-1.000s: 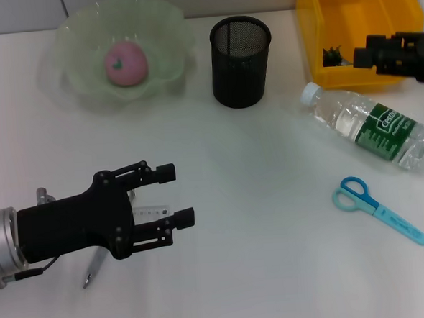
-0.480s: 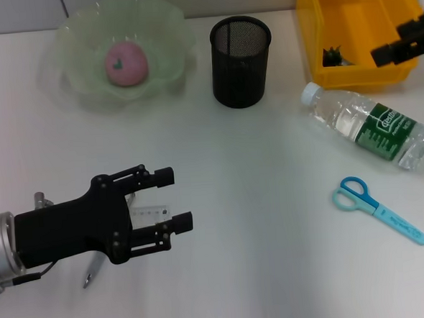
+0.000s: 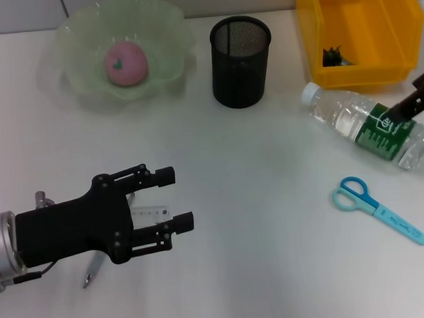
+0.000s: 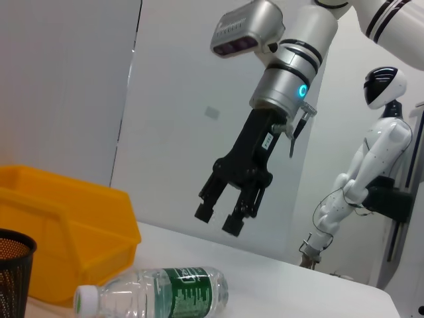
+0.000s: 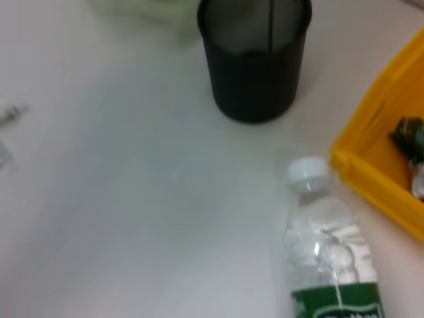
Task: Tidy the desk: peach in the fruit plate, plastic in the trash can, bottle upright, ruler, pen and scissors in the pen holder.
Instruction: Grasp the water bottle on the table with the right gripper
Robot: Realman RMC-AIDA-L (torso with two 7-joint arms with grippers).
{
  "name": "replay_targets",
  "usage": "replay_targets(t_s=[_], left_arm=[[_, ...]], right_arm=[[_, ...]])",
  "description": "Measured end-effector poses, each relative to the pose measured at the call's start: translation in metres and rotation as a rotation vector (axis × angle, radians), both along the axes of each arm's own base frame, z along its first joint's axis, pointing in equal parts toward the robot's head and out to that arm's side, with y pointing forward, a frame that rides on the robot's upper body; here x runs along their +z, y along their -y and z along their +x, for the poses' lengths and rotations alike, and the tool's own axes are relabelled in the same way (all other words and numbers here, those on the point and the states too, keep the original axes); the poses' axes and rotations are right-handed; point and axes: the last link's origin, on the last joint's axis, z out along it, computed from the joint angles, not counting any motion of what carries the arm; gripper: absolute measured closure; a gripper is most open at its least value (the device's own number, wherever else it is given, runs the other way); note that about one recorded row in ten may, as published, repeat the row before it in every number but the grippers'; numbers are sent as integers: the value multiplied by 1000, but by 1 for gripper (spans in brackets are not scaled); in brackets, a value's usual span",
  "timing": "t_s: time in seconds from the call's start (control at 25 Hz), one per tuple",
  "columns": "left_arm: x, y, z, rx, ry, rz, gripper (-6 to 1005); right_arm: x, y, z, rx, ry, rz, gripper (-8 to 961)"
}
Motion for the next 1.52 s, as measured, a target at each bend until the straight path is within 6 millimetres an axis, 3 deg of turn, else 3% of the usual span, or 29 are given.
replay_targets(t_s=[0.24, 0.56, 1.16, 1.52], left_arm=[[0, 0, 0, 1, -1, 1, 242], [0, 0, 0, 3, -1, 2, 241], [-1, -2, 0, -11, -9, 16, 242], [-1, -2, 0, -12, -11, 19, 241]], right_arm=[[-1, -5, 4, 20, 72, 30, 134], [-18, 0, 2, 53, 77, -5, 135], [-27, -10, 21, 24, 119, 63, 137], [-49, -14, 29, 50, 86, 31, 138]])
